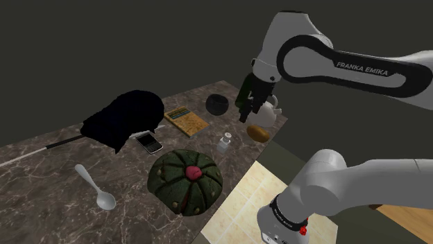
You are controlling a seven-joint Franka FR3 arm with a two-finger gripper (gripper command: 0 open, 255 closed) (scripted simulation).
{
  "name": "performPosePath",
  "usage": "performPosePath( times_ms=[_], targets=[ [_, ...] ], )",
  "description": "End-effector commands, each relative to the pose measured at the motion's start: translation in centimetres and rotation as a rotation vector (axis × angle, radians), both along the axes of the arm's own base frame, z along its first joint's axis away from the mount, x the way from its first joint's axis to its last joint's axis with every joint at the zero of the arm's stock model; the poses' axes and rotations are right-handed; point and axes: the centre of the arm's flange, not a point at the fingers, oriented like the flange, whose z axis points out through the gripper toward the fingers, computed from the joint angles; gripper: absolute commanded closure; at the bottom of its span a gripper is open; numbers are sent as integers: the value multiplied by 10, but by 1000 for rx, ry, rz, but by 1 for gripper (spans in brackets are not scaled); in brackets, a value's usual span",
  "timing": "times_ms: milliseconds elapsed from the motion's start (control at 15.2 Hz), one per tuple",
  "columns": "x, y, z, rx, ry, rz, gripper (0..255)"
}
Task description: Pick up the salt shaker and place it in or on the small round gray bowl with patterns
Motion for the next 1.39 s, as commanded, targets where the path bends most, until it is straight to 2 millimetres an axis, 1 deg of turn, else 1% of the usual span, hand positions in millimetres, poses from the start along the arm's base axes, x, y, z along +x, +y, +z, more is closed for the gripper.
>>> performPosePath(
  times_ms=[0, 396, 858, 924, 1320],
  targets=[
    [9, 2, -27, -8, -11, 13, 0],
    [31, 5, -102, -33, -37, 52, 0],
    [32, 2, -138, -34, -39, 54, 0],
    [32, 1, -146, -34, -39, 54, 0],
    [32, 1, -146, -34, -39, 54, 0]
  ],
)
